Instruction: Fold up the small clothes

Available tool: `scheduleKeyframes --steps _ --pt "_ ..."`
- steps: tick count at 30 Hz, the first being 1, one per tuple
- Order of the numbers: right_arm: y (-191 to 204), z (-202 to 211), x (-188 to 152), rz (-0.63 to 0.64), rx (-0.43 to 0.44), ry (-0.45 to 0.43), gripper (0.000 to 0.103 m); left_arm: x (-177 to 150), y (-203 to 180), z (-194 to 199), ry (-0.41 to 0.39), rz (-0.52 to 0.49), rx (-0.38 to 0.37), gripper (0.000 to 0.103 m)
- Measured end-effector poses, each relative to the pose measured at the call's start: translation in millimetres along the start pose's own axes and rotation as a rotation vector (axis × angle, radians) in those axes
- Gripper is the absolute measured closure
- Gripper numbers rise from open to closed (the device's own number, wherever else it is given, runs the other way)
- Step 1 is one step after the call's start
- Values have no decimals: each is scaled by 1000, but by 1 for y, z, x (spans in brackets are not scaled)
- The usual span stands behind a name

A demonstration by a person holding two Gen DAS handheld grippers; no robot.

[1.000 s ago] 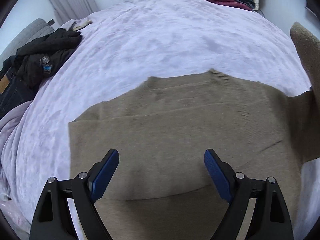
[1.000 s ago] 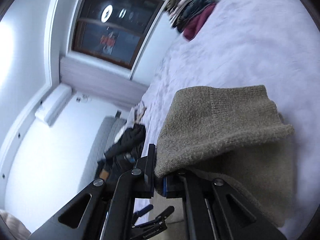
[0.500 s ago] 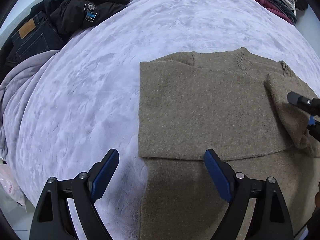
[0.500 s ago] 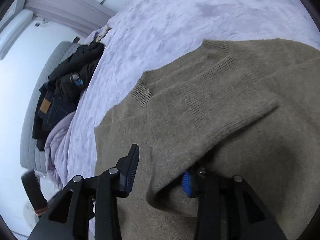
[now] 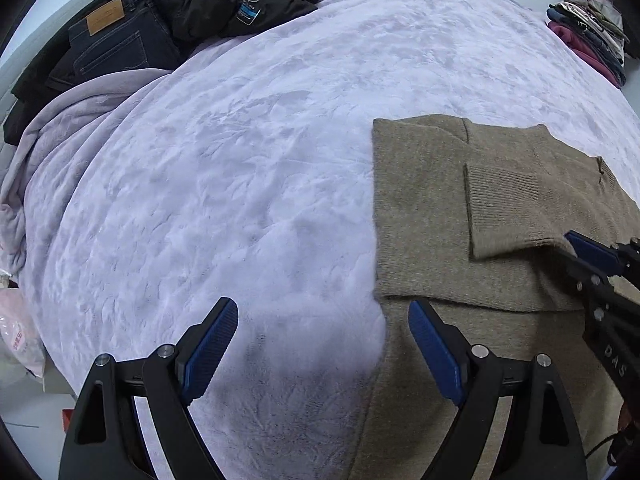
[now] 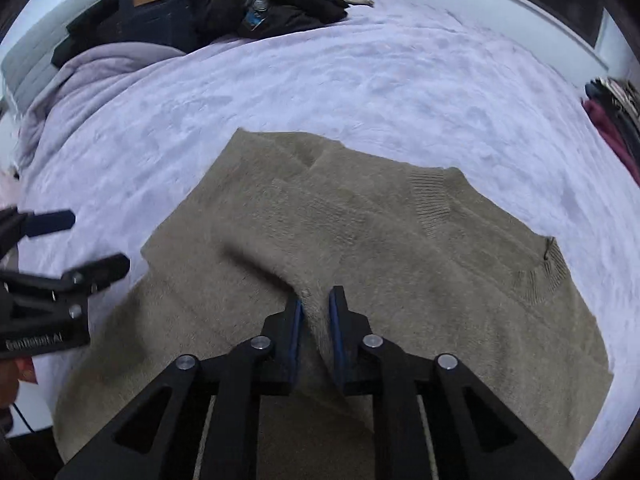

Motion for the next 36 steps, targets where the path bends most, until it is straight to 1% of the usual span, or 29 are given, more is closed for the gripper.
scheduleKeyframes --steps 1,2,3,5,6,8,11,12,14,16,18,19,20,22,24,26,28,29,31,33,35,36 --pt "2 4 -4 0 -7 -11 69 1 1 0 0 -6 0 15" --pt "0 11 -8 -26 2 -22 64 3 0 1 -3 -14 -5 15" --pt "-7 18 -13 -65 14 -27 64 6 -4 3 -9 -23 -14 15" --pt "-34 33 -32 -203 31 -26 64 12 -16 7 -23 -47 -43 15" --pt "-54 46 -48 -296 40 -19 64 17 -24 8 -30 -62 -60 15" --pt "-91 60 -77 -491 68 -14 64 27 -46 8 -32 -92 -112 15" --pt "-152 81 -143 -864 135 -10 64 42 -79 2 -28 -129 -172 15" --pt "-166 85 -162 -961 156 -12 64 45 -89 -1 -27 -142 -178 15" --pt "-188 88 -193 -1122 182 -32 64 52 -108 -11 -22 -173 -170 15" --pt "-203 87 -210 -1232 190 -51 64 54 -120 -20 -16 -199 -140 15" --pt "-215 81 -219 -1334 237 -88 64 52 -124 -30 0 -225 -90 15" --pt "-220 78 -221 -1372 260 -101 72 49 -124 -34 11 -238 -72 15" --pt "-223 78 -221 -1389 268 -122 97 46 -123 -35 12 -244 -71 15" --pt "-228 84 -215 -1337 240 -135 97 42 -121 -33 3 -259 -70 15" --pt "-229 92 -209 -1244 190 -133 97 38 -119 -33 -6 -282 -59 15" --pt "-230 88 -212 -1181 150 -89 97 34 -119 -33 -14 -303 -50 15" --pt "-229 80 -220 -1148 147 -32 96 33 -118 -31 -18 -322 -38 15" --pt "-228 80 -222 -1149 149 -29 91 32 -117 -28 -18 -330 -36 15" --pt "-227 86 -224 -1141 148 -33 86 28 -114 -24 -2 -333 -46 15" --pt "-222 94 -223 -1111 131 -22 81 22 -108 -23 35 -324 -53 15" --pt "-216 102 -221 -1071 111 -15 69 14 -104 -22 61 -316 -52 15" --pt "-212 107 -219 -1038 97 -13 65 11 -103 -21 67 -313 -53 15"
Point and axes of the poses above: each gripper's, at about its wrist camera, not at the fingertips, and z roughly against the way its jaws point, y to its left, x to its top, the point moved 7 cm from there along -z, roughly the way its jaws point, and after that the axes turned 1 degree about y, right-handed, at the moved point
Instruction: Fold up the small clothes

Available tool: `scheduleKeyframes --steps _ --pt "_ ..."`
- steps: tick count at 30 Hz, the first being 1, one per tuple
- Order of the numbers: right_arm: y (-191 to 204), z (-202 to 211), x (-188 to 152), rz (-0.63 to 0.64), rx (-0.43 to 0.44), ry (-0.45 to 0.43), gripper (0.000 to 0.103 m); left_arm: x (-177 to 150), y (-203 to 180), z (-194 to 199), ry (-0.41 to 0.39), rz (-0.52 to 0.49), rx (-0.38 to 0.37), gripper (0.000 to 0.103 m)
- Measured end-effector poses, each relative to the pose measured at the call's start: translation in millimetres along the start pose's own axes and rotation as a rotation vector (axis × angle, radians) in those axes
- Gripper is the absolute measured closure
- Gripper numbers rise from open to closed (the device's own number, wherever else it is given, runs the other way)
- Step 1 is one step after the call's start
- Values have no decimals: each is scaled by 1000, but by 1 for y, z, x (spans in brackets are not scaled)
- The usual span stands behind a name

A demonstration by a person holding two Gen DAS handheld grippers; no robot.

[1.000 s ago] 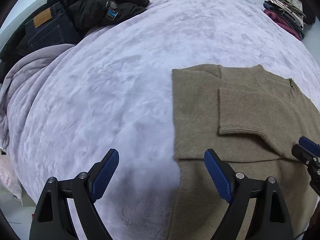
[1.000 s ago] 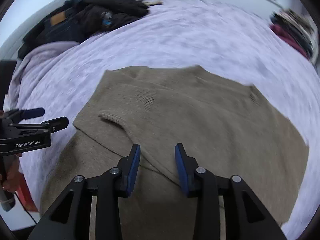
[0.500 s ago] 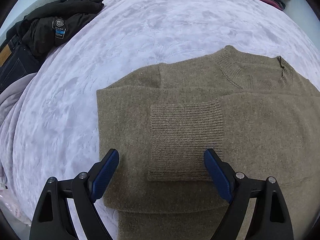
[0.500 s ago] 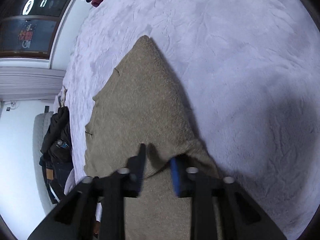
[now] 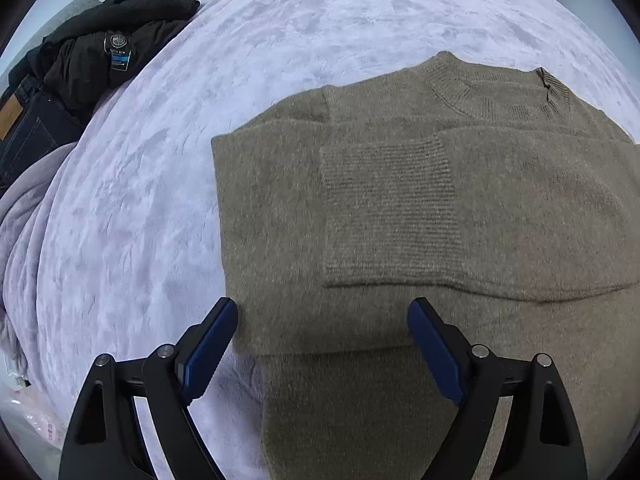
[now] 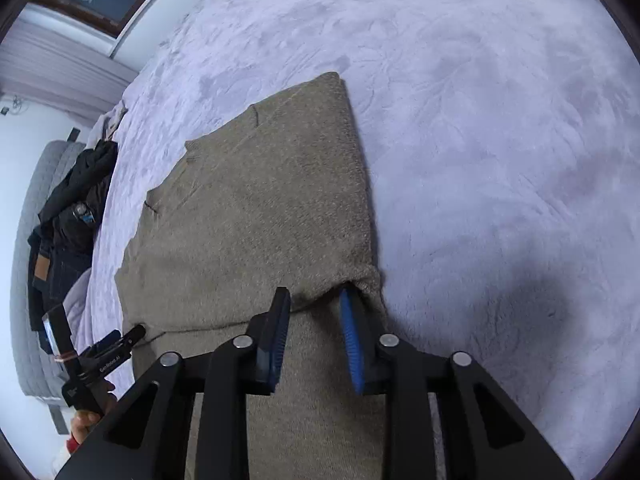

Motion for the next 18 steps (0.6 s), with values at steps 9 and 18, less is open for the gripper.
scheduleKeyframes --steps 9,18 --pt "42 7 -27 225 23 77 48 -25 -15 11 63 15 -7 15" --pt "55 1 -48 350 76 171 47 -54 -34 26 89 92 -6 15"
Point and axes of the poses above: each gripper's, at about its wrist camera, not at the fingertips, and z roughly against the way its jaws point, y to its left, x to its top, the point moved 7 cm from there along -z, roughly the way its jaws point, and after that the axes turned 1 degree about y, right-handed, at the moved point
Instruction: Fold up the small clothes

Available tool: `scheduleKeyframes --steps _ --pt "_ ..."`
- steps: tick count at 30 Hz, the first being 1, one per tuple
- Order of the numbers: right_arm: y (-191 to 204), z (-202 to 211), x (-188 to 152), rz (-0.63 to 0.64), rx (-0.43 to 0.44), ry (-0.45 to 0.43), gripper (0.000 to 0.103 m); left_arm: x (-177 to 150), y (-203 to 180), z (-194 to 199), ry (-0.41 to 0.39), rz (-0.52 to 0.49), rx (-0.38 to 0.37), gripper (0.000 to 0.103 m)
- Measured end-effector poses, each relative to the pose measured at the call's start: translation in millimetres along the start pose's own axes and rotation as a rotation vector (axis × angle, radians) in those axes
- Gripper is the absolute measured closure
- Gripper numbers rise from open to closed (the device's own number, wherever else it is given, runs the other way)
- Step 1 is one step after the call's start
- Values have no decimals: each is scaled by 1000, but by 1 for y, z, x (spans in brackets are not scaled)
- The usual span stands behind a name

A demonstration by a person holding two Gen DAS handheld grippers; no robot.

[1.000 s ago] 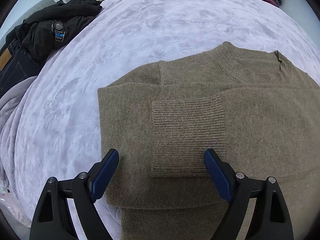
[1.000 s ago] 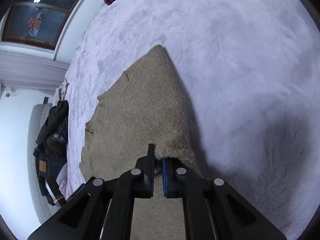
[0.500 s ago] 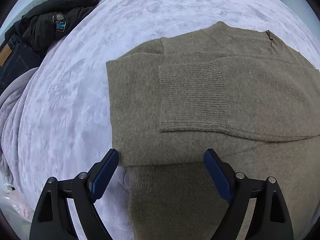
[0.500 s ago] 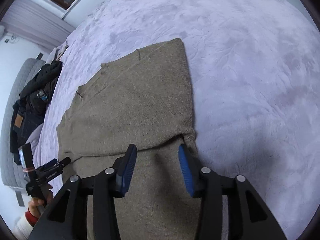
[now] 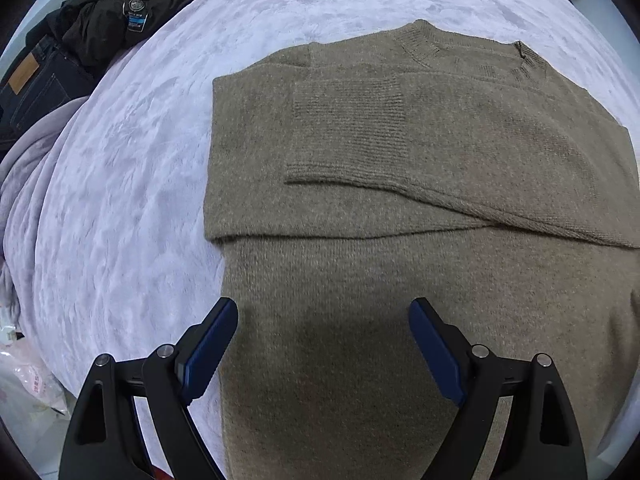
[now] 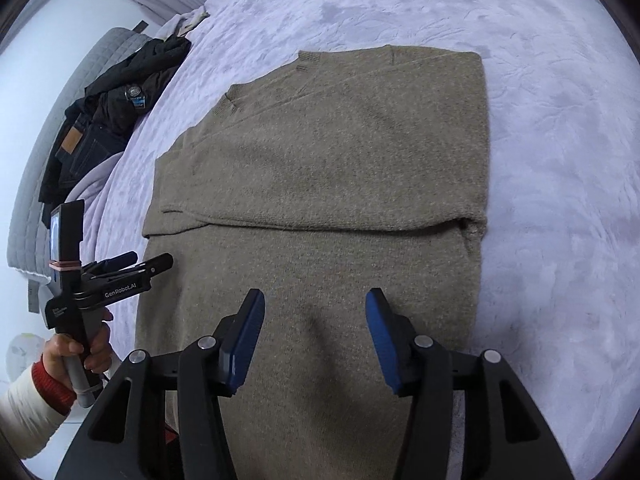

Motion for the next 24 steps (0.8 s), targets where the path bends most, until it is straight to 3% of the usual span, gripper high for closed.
scheduleKeyframes --steps 6,13,21,24 --pt "3 -7 -11 30 28 23 47 -29 -5 0 24 16 4 15" --pt "5 -9 -46 3 46 43 47 -68 0 12 11 -5 -4 15" --pt "-12 8 -104 -111 55 26 47 -120 27 29 -13 -61 -107 15" --pt "-22 18 -124 -124 30 18 47 -149 40 32 16 -74 -213 15"
Point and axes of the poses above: each gripper's, at about its wrist camera, not at the fingertips, and z roughly against the way its jaws point, y to its left, x to its top, the point moved 7 cm from there along -z, roughly the way its jaws point, and after that the axes turned 1 degree about y, right-handed, at the moved point
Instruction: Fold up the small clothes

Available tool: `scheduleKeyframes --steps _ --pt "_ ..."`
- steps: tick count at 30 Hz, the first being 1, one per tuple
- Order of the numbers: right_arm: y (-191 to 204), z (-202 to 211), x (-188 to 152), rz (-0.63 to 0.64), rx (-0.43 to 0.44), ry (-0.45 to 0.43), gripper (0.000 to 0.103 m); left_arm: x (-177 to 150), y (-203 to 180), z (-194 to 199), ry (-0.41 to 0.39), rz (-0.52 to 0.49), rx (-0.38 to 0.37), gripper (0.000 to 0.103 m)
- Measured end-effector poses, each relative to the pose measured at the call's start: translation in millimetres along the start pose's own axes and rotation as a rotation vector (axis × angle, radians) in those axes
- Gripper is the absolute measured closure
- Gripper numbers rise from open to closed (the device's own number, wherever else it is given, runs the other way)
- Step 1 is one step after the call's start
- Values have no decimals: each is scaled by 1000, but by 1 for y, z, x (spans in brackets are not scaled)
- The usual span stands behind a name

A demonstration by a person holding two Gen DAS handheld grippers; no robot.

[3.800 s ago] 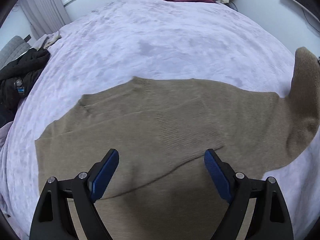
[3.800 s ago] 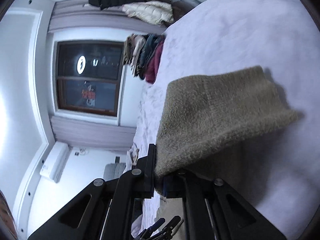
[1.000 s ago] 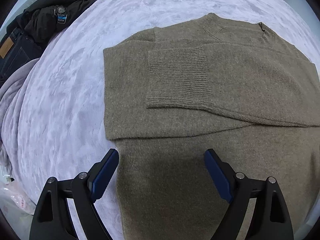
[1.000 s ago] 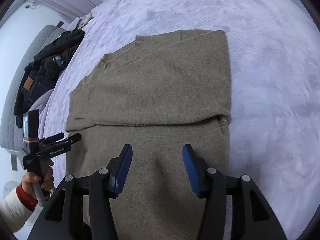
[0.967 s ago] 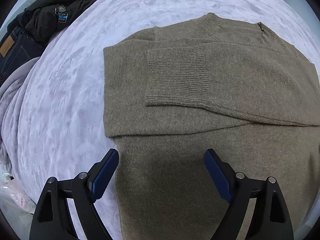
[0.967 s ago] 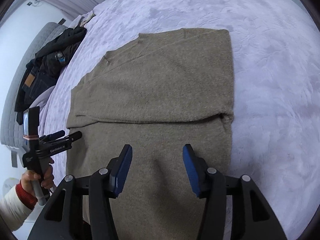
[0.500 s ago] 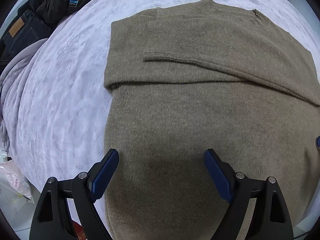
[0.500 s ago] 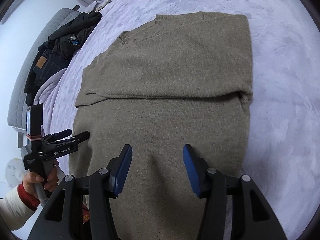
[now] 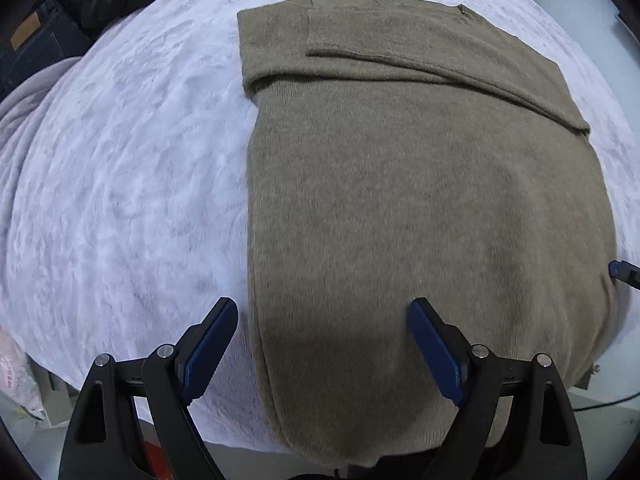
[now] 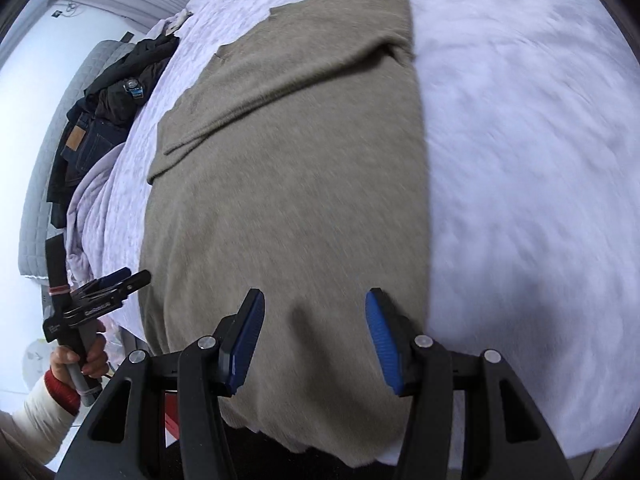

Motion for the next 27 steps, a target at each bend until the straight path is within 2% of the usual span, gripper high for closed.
scheduleKeyframes --steps 6,9,11,16,21,22,26,27 --pt "-28 11 -42 -67 -22 15 47 -50 25 -12 79 -2 -119 15" --pt "-40 8 -59 -111 11 26 47 -65 27 -20 91 -27 -137 15" --pt "-42 4 -67 -135 48 38 47 -69 23 -19 80 -42 -144 14" --pt "-39 -10 -79 -160 169 69 47 -59 12 -18 65 -38 -252 10" --pt "-26 -25 -87 -129 235 110 45 -79 -29 -2 75 -68 -371 10" --pt "-22 -28 -89 -122 252 118 45 -70 -25 -3 78 -80 -375 10" --pt "-12 -42 -93 -106 298 145 45 -73 -42 -9 75 -92 -372 10" --pt "-10 -44 -94 -108 308 148 45 -62 -46 -14 75 -91 -374 10"
Point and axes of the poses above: each gripper's, at about its wrist camera, not at the fingertips, and z roughly against the way its jaws point, y to its left, x to its top, the point moved 7 cm from there along -z, roughly the way its jaws point, and after that the axes turned 1 degree about y, right-handed, at the moved point
